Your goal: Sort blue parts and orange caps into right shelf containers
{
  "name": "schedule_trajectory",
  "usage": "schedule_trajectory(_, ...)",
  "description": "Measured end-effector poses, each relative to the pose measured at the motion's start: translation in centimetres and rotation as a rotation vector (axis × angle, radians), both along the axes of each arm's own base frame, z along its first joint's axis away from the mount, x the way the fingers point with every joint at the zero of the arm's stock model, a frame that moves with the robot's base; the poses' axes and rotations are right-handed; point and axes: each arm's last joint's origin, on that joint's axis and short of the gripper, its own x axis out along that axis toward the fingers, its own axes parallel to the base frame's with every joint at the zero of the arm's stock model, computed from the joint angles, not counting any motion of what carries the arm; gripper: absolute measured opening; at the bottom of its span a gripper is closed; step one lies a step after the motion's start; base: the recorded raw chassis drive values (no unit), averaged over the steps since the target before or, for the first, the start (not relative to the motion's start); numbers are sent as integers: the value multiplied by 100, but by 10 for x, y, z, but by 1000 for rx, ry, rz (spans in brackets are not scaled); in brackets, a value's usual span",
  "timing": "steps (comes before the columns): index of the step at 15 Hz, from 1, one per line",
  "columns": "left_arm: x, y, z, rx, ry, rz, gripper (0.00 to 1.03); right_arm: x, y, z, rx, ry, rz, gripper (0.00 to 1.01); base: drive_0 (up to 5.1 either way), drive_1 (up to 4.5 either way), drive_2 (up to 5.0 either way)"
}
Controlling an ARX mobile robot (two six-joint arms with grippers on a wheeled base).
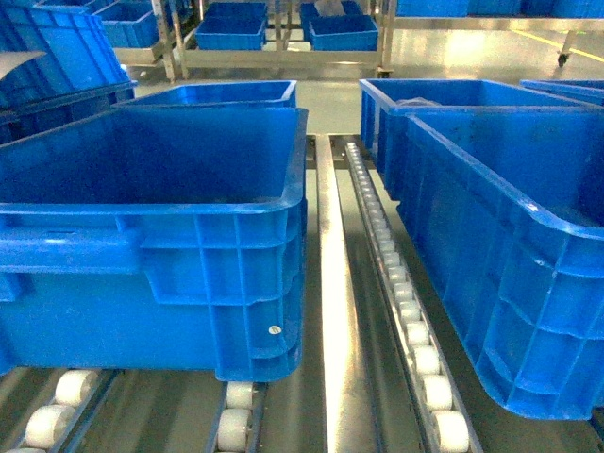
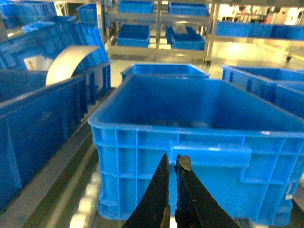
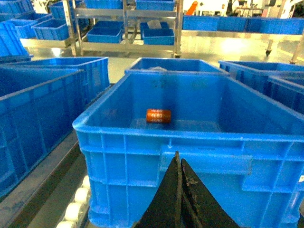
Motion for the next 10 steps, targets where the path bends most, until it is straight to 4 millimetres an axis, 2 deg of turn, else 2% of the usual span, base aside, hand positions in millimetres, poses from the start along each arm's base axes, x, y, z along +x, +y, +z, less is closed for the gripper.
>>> schedule_trajectory(3,0,0,-2,1,12,-1,2,0,0,0,0,0,-1,1,0,0,0)
schedule_trajectory(4,0,0,-2,1,11,-1,5,0,0,0,0,-5,-1,4,0,0,0)
schedule_trajectory(10,0,0,-2,1,11,-1,63,0,0,0,0,-3,-1,63,0,0,0)
